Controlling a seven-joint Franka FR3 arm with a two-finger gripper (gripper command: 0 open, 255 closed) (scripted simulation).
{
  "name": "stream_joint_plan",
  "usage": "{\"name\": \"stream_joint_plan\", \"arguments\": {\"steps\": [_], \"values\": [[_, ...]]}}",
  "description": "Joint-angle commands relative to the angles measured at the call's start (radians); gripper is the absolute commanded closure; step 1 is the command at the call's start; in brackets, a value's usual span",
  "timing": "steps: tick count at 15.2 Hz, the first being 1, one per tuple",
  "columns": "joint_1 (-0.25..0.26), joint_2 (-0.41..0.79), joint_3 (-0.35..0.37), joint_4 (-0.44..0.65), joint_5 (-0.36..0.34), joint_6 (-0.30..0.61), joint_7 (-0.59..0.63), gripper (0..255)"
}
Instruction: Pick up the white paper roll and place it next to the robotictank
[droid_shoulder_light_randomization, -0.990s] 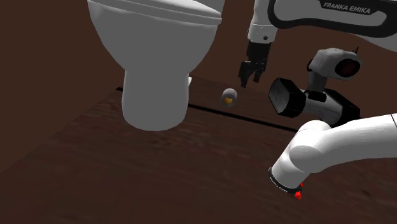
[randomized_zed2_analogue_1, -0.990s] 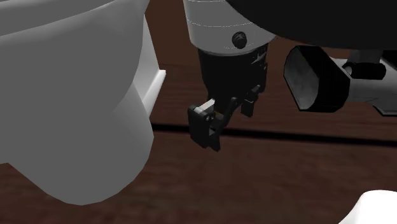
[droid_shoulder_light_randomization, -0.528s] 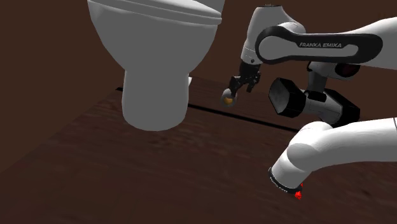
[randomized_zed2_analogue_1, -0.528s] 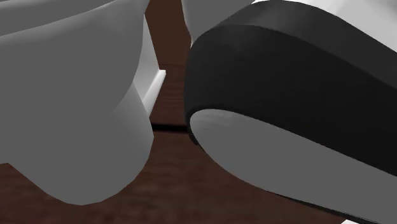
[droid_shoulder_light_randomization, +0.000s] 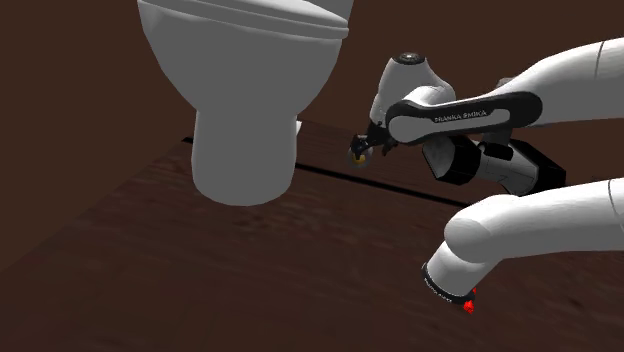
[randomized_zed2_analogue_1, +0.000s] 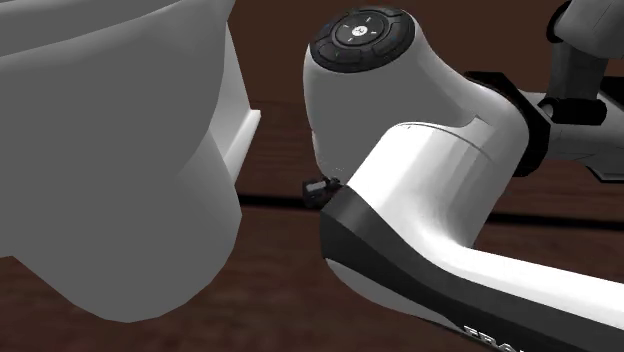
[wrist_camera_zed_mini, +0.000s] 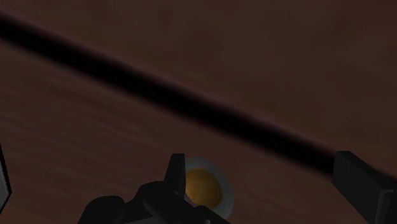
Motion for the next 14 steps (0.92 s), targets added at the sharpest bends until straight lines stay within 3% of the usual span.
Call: {"name": "stream_joint_plan", "arguments": {"steps": [1, 4, 6, 8, 11, 12, 14], "values": [[-0.065, 0.049, 0.031, -0.028, -0.058, 0.121, 0.101, 0], [-0.198, 0.135, 0.094, -0.047, -0.177, 0.285, 0.268, 0], [-0.313, 0.199, 0.156, -0.044, -0.285, 0.384, 0.406, 0], [-0.453, 0.263, 0.238, -0.026, -0.424, 0.469, 0.575, 0], [-0.696, 0.361, 0.393, 0.032, -0.706, 0.548, 0.897, 0], [-0.741, 0.380, 0.422, 0.048, -0.770, 0.552, 0.968, 0], [-0.777, 0.421, 0.441, 0.070, -0.845, 0.556, 1.025, 0]]}}
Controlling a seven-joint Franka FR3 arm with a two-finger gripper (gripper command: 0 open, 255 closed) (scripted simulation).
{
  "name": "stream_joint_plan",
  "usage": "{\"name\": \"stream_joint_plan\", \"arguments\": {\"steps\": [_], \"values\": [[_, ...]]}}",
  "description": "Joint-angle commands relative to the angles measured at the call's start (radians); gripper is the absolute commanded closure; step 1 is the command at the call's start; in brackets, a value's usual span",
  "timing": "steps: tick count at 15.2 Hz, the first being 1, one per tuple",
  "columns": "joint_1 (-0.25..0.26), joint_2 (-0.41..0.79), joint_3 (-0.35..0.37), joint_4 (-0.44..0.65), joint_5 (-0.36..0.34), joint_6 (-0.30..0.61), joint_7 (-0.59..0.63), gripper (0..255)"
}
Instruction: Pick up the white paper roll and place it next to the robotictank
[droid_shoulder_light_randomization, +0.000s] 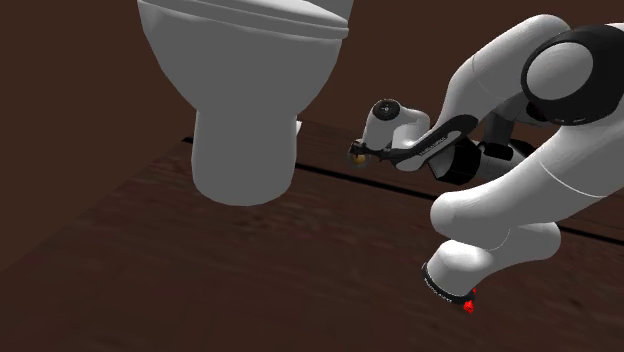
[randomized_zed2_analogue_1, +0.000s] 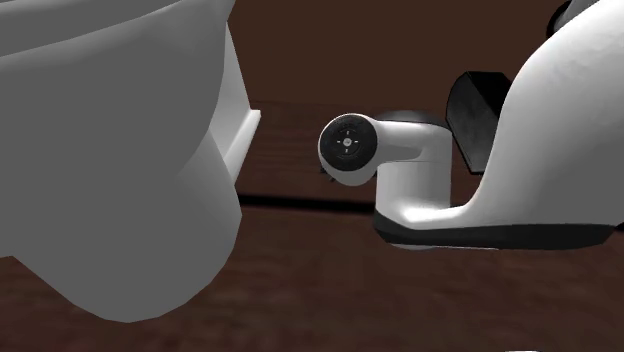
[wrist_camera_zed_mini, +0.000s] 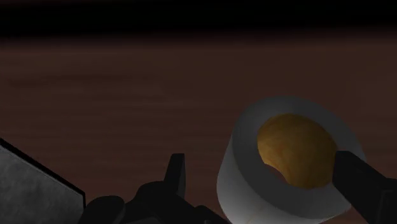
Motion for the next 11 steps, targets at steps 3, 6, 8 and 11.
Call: {"name": "stream_joint_plan", "arguments": {"steps": [3, 6, 8, 11], "values": [[-0.074, 0.079, 0.039, 0.042, -0.158, 0.003, 0.129, 0], [-0.102, 0.137, 0.051, 0.073, -0.251, -0.009, 0.198, 0], [-0.101, 0.137, 0.050, 0.073, -0.251, -0.009, 0.198, 0], [-0.101, 0.137, 0.050, 0.073, -0.251, -0.009, 0.198, 0]]}}
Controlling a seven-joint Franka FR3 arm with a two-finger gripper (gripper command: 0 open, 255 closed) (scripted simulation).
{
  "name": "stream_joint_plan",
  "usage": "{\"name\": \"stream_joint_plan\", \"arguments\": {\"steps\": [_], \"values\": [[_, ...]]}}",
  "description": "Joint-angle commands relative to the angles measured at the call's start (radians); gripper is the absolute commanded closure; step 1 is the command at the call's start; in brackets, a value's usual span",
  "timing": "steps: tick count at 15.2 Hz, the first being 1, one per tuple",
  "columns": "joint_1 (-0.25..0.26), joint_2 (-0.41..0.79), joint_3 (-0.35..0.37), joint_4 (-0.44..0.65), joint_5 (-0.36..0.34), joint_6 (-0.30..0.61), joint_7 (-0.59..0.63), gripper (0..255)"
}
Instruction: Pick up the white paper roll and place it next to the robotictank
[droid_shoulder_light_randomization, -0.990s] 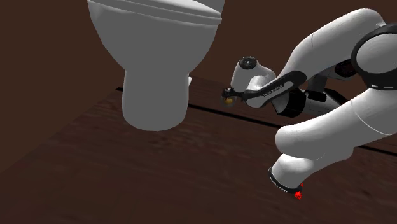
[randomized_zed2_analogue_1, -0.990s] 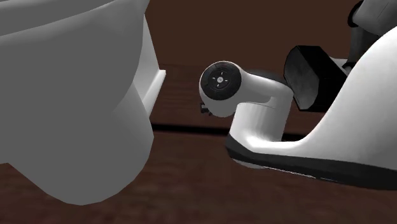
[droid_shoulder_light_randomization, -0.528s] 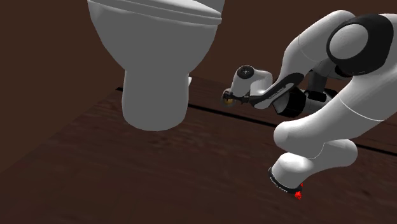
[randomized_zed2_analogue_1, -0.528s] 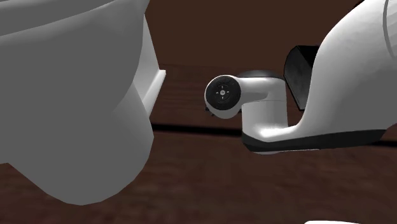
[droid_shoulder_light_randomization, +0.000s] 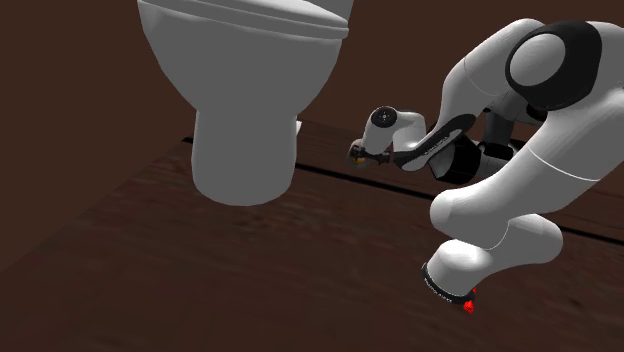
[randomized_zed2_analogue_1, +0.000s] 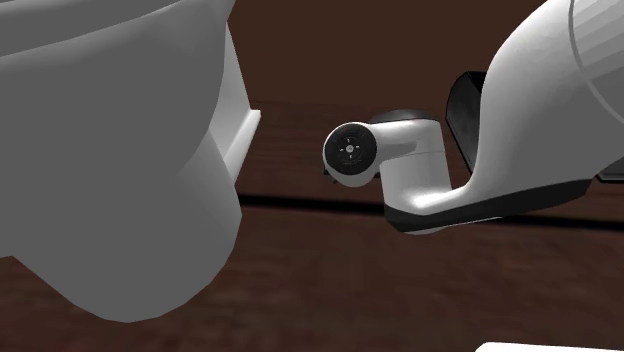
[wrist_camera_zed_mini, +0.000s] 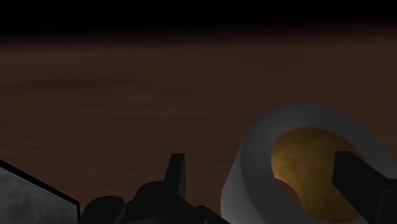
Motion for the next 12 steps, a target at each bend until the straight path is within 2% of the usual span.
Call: {"name": "stream_joint_plan", "arguments": {"steps": [1, 2, 3, 12], "values": [[0.000, 0.001, 0.000, 0.001, -0.001, 0.000, 0.001, 0], [0.000, 0.001, 0.000, 0.001, -0.001, 0.000, 0.001, 0], [0.000, 0.001, 0.000, 0.001, -0.001, 0.000, 0.001, 255], [0.000, 0.001, 0.000, 0.001, -0.001, 0.000, 0.001, 255]]}}
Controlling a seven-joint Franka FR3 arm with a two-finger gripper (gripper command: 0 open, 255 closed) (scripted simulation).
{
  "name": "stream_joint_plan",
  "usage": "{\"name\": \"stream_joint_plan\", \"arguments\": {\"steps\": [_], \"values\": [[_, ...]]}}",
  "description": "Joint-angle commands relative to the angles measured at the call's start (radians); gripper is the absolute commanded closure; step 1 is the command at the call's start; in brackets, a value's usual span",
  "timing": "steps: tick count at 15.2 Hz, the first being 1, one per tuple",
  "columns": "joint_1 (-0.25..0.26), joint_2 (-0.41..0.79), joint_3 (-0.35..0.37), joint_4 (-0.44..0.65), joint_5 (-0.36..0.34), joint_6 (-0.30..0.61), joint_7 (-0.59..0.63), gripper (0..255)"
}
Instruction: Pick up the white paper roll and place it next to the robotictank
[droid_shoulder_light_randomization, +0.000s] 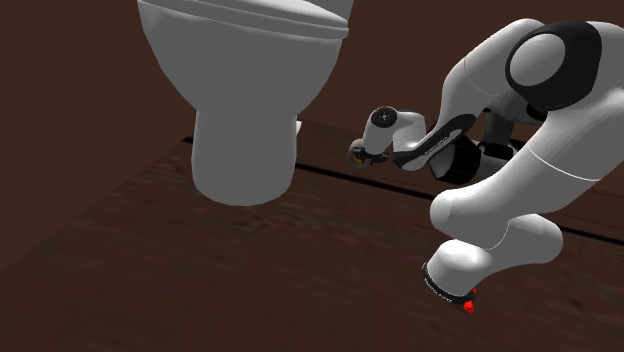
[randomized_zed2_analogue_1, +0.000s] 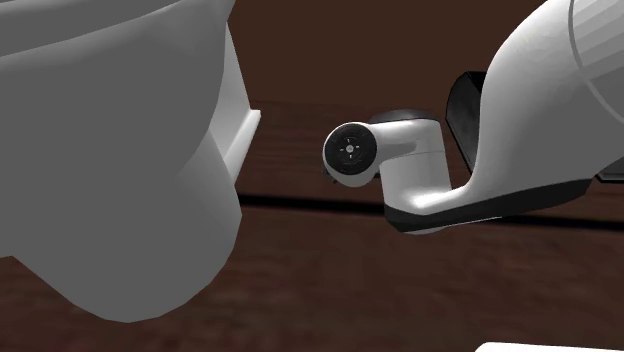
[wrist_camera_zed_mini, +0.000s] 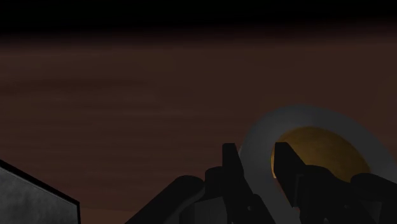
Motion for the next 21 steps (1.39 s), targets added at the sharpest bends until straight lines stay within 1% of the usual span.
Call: {"name": "stream_joint_plan", "arguments": {"steps": [1, 6, 11, 16, 21], "values": [[0.006, -0.017, -0.005, -0.005, 0.036, 0.006, -0.034, 255], [0.053, -0.098, -0.047, -0.027, 0.222, 0.016, -0.207, 255], [0.126, -0.164, -0.108, -0.038, 0.388, -0.004, -0.367, 255], [0.202, -0.218, -0.170, -0.035, 0.519, -0.045, -0.497, 255], [0.266, -0.264, -0.222, -0.020, 0.619, -0.098, -0.601, 255]]}}
